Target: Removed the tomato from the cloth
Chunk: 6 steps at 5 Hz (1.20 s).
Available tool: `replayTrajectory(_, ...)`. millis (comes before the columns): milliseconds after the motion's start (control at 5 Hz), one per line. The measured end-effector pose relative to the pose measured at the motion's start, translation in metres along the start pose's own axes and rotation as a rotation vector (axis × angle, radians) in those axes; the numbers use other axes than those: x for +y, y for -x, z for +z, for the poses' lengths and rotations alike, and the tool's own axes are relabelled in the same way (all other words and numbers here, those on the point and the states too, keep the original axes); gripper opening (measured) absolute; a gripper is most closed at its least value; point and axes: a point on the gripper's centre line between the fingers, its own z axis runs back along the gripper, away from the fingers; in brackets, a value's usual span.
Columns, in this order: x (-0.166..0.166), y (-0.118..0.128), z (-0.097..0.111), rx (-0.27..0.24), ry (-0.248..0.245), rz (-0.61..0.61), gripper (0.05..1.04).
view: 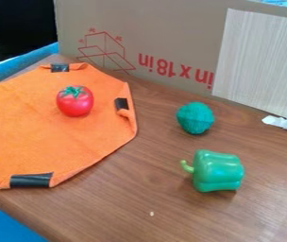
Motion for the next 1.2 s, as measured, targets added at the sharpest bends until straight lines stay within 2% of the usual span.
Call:
replayTrajectory(200, -0.001, 0.000, -0.014, 0.036, 0.012, 0.000, 0.999)
replayTrajectory(400, -0.016, -0.004, -0.026, 0.036, 0.008, -0.010, 1.000)
replayTrajectory(800, -0.048, -0.002, -0.049, 0.066, -0.010, -0.034, 1.000)
replayTrajectory(1200, -0.082, -0.005, -0.049, 0.015, 0.006, -0.087, 1.000)
